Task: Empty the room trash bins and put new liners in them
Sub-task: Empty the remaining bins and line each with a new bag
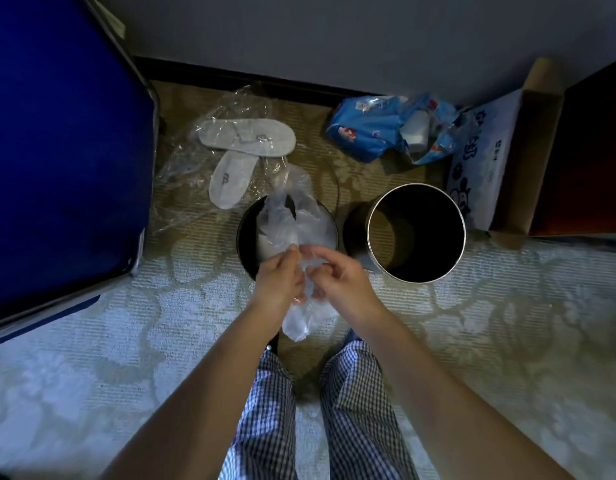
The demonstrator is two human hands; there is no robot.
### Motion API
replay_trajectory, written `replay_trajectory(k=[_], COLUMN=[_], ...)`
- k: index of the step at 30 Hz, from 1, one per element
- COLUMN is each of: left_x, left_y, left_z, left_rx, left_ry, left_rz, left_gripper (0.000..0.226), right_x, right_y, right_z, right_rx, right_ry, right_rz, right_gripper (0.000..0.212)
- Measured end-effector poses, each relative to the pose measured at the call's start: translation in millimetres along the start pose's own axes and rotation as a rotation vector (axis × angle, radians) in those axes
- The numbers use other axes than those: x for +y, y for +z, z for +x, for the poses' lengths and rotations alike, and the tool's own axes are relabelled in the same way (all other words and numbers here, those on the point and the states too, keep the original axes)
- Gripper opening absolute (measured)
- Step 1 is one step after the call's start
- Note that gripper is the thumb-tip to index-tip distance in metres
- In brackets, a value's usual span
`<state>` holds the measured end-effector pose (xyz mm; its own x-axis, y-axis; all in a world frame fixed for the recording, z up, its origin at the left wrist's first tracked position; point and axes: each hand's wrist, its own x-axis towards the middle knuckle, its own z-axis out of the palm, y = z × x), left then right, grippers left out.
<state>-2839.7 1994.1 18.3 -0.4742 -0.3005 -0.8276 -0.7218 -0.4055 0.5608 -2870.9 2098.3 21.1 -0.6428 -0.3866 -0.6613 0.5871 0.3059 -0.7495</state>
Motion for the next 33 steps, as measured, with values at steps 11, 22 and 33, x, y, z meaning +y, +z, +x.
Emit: replay_trajectory(k=[11,22,33], left_x=[9,23,26], left_y=[-7,-19,-40], left_z=[-4,-7,-21], left_rx=[-0.028,-0.296,-0.505], left_ry=[0.116,0.382,0.275], left_rz=[0.231,0.519,0.755], left_gripper=[0.014,0.044,0.024], right_x=[-1,-28,-37], right_y=[-17,-39,-55], right_z=[-13,36,42], right_rx=[-0.196,0.199,0.024], right_ry=[0.119,0.297,0.415], right_rz=[0.027,0.356,0.85], right_gripper=[0.042,0.007,0.017])
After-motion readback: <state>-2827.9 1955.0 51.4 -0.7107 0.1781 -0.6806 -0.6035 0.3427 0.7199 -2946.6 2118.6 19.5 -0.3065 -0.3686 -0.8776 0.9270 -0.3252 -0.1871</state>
